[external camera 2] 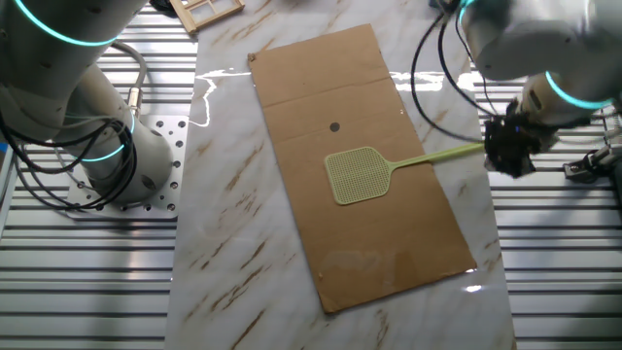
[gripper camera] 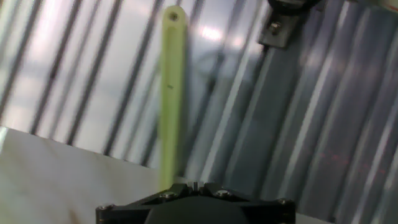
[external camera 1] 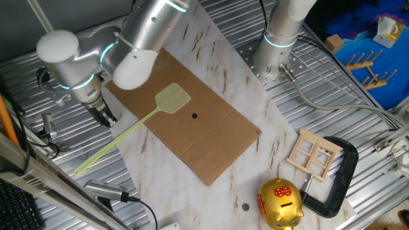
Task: Swat with a flyswatter
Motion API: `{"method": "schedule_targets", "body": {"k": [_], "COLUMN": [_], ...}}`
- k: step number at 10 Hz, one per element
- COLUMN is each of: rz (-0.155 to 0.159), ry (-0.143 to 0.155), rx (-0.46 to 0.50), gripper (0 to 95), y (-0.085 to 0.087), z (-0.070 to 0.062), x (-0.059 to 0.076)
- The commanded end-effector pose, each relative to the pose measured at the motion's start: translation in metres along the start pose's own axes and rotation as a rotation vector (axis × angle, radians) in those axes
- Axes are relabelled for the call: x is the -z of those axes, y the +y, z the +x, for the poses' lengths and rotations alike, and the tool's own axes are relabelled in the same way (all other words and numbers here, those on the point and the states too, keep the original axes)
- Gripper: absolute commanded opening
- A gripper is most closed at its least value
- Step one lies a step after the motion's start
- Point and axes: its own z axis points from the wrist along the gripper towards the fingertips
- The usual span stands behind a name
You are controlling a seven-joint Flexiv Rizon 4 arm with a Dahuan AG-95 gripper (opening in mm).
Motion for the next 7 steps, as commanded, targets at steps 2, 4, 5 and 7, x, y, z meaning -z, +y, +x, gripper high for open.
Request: {"method": "schedule_targets", "body": {"k": [2, 4, 5, 7], "rz": [0.011, 0.016, 0.022, 0.014], "ry": [0.007, 0.003, 0.006, 0.017], "rx": [0.071, 0.025, 0.023, 0.08], "gripper": [0.0, 0.0, 0.0, 0.0], "y": [-0.0216, -0.0214, -0.0213, -0.0201], "z": [0.0159, 0.0158, 0.0161, 0.0178], "x": [-0.005, -0.0048, -0.0051, -0.0066]}}
